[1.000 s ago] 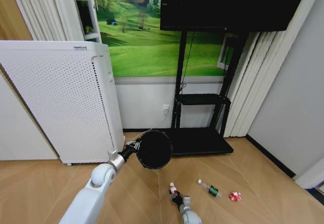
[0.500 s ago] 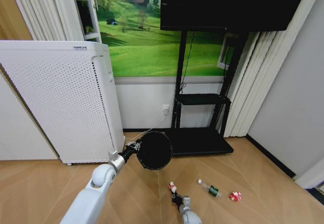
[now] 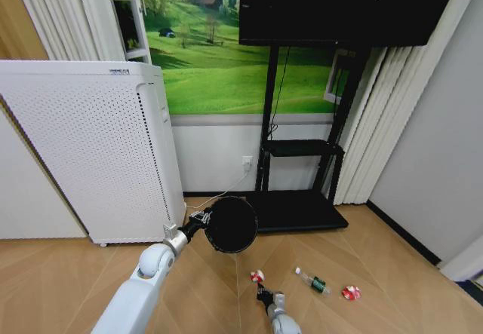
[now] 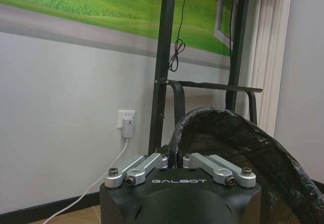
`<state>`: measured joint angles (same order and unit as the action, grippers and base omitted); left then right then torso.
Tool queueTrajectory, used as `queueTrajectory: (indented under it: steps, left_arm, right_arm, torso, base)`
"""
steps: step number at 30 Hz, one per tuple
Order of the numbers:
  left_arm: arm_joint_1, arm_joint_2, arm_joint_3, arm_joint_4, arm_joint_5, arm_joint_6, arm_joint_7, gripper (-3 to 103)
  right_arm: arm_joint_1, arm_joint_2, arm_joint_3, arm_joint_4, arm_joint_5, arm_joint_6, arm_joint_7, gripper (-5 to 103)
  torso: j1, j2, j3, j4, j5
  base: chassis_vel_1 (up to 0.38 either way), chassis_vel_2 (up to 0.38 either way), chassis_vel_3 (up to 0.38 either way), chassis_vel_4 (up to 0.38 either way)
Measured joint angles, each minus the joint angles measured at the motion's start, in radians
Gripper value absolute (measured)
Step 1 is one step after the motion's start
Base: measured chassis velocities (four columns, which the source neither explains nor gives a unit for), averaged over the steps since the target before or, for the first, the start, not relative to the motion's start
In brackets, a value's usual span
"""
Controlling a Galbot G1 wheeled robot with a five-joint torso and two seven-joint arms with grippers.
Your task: Pick up the trash bin and place the garbage on the floor into it.
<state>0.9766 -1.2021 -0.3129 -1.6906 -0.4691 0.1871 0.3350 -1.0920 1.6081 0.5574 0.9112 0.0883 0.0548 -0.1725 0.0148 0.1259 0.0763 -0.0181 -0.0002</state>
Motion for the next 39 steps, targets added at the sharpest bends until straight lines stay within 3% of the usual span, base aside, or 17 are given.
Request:
queueTrajectory:
  steps: [1,3,5,13,17,18,21,24,39]
  left_arm:
    - [-0.002,-0.001,0.001,0.004,0.0,0.0,0.003,7]
    - [-0.004,-0.003,0.003,0.008,0.001,0.0,0.005,7]
    - [-0.009,-0.006,0.006,0.014,0.001,0.0,0.007,7]
    - [-0.013,-0.005,-0.003,0.018,-0.003,0.0,0.01,7]
    - [-0.005,-0.003,-0.01,0.021,-0.003,0.0,0.019,7]
    - [-0.005,-0.003,-0.01,0.022,-0.002,0.0,0.02,7]
    - [-0.009,-0.005,-0.008,0.024,-0.002,0.0,0.02,7]
    - [-0.016,-0.005,-0.003,0.024,-0.002,0.0,0.019,7]
    - [-0.017,-0.006,0.008,0.022,0.003,0.0,0.013,7]
  right_arm:
    - [-0.004,0.0,-0.001,0.019,-0.003,-0.003,-0.002,16]
    - [-0.002,0.0,-0.001,0.031,-0.006,-0.005,-0.003,16]
    - [0.021,0.0,0.01,0.026,-0.024,-0.008,-0.004,32]
    - [0.048,0.0,0.022,0.026,-0.07,0.041,0.01,54]
    - [0.044,0.0,0.037,0.075,-0.108,0.067,0.023,70]
    - [0.043,0.0,0.041,0.083,-0.124,0.067,0.021,81]
    - [0.041,0.0,0.044,0.092,-0.137,0.054,0.018,86]
    - [0.039,0.0,0.05,0.091,-0.139,0.05,0.009,99]
    - [0.024,0.0,0.057,0.086,-0.13,0.05,0.007,100]
  torso:
    - [0.0,0.0,0.0,0.0,0.0002]
    - [0.0,0.0,0.0,0.0001,0.0]
    - [0.0,0.0,0.0,0.0001,0.0002]
    - [0.0,0.0,0.0,0.0001,0.0001]
    - [0.0,0.0,0.0,0.0002,0.0001]
    - [0.0,0.0,0.0,0.0001,0.0002]
    - [0.0,0.0,0.0,0.0001,0.0]
    - [0.0,0.0,0.0,0.0001,0.0002]
    - [0.0,0.0,0.0,-0.0001,0.0001]
  base:
    - [0.0,0.0,0.0,0.0]
    - [0.0,0.0,0.0,0.0]
    - [0.0,0.0,0.0,0.0]
    - [0.0,0.0,0.0,0.0]
    - [0.0,0.0,0.0,0.0]
    - [0.0,0.0,0.0,0.0]
    - [0.0,0.0,0.0,0.0]
    - [0.0,0.0,0.0,0.0]
    - [-0.096,0.09,0.092,-0.085]
